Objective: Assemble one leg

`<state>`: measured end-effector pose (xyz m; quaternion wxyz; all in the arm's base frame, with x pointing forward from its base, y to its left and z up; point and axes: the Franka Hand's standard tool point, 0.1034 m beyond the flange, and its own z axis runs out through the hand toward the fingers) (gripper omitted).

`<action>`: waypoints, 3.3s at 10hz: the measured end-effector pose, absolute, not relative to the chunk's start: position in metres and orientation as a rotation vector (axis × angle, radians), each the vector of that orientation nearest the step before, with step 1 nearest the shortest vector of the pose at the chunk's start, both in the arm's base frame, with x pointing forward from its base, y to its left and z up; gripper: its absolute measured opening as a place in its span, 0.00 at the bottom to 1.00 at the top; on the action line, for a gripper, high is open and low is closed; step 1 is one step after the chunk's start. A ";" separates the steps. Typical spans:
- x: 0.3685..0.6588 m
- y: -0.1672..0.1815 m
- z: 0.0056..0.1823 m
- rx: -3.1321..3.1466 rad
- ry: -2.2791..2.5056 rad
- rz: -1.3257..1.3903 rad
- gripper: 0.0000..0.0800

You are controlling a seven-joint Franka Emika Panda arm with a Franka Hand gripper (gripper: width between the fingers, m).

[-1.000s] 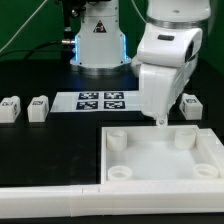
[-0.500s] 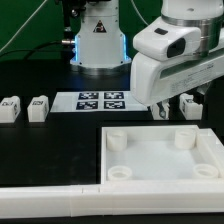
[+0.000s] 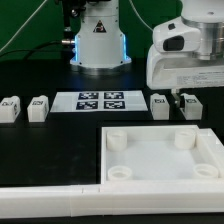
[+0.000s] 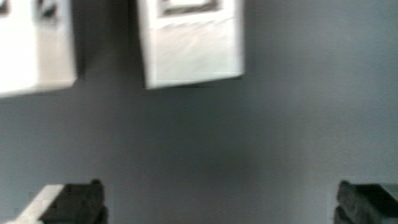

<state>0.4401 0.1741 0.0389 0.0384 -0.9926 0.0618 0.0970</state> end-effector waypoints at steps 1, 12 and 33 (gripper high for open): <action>0.441 0.175 0.039 -3.044 0.187 0.292 0.81; 0.409 0.188 0.039 -2.813 -0.014 1.460 0.81; 0.387 0.184 0.011 -2.834 -0.056 1.434 0.36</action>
Offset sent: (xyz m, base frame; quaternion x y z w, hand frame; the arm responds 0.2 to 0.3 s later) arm -0.0162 0.0232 0.0139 -0.0415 -0.1963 -0.0048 0.9797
